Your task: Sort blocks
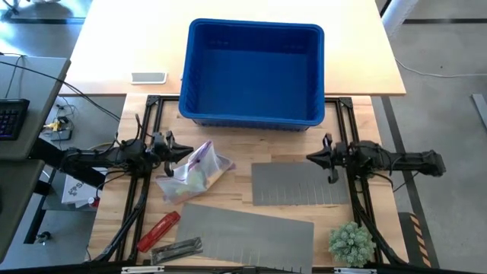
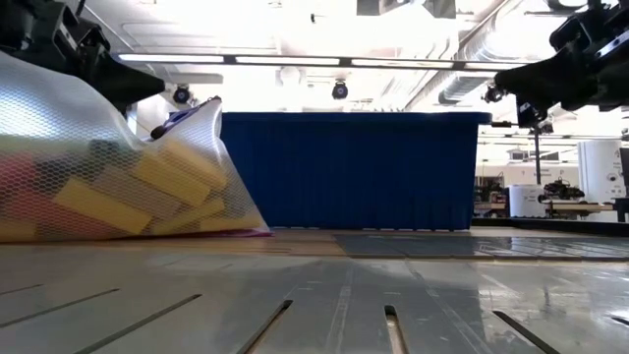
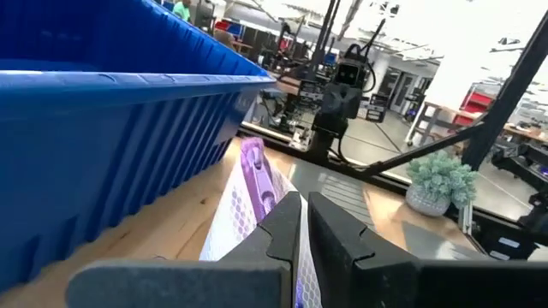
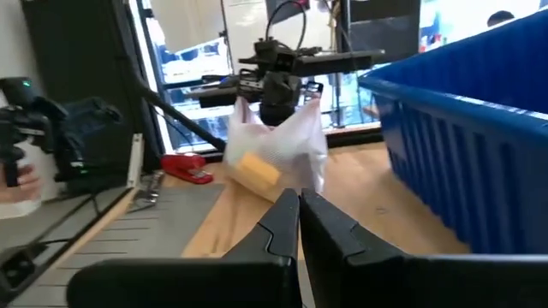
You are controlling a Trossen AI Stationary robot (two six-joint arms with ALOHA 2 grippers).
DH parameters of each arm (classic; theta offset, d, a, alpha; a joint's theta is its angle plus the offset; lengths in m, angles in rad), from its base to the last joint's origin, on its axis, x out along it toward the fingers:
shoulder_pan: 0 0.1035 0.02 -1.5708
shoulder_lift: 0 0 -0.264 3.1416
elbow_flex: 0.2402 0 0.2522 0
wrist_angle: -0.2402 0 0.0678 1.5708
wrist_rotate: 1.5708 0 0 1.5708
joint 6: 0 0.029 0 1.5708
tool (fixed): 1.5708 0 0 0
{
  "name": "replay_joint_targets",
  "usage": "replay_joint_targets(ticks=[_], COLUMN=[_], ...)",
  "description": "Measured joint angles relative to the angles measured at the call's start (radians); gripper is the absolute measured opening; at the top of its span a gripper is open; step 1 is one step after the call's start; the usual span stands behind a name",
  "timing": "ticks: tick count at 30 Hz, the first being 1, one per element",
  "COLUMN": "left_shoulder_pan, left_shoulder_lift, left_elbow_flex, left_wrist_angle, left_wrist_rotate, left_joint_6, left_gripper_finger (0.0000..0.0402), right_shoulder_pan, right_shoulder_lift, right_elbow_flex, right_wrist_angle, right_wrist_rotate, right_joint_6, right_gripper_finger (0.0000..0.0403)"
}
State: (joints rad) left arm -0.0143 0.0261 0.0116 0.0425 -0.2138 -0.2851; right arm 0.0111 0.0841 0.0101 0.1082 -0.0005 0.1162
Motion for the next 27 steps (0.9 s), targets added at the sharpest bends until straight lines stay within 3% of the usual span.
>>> replay_joint_targets(ticks=[4,11,17,27], left_shoulder_pan=[0.000,0.000,0.000,0.000], left_shoulder_lift=[0.000,0.000,0.000,0.000], left_elbow_flex=[0.000,0.000,0.000,0.000], left_wrist_angle=[0.001,0.000,0.000,0.000], left_wrist_rotate=[-0.006,-0.006,-0.006,-0.006], left_joint_6=[0.000,-0.001,-0.001,0.000], left_gripper_finger=[0.0007,0.0007,0.0007,0.0007], right_shoulder_pan=[-0.058,-0.080,-0.081,-0.081], right_shoulder_lift=[0.000,0.005,0.010,0.010], right_elbow_flex=[0.000,0.000,0.000,0.000], right_wrist_angle=[-0.006,-0.089,-0.095,-0.096], right_wrist_rotate=[-0.026,-0.060,-0.005,-0.001], right_joint_6=[-0.024,0.138,0.145,0.146], right_gripper_finger=[0.0000,0.0000,0.0000,0.0000])
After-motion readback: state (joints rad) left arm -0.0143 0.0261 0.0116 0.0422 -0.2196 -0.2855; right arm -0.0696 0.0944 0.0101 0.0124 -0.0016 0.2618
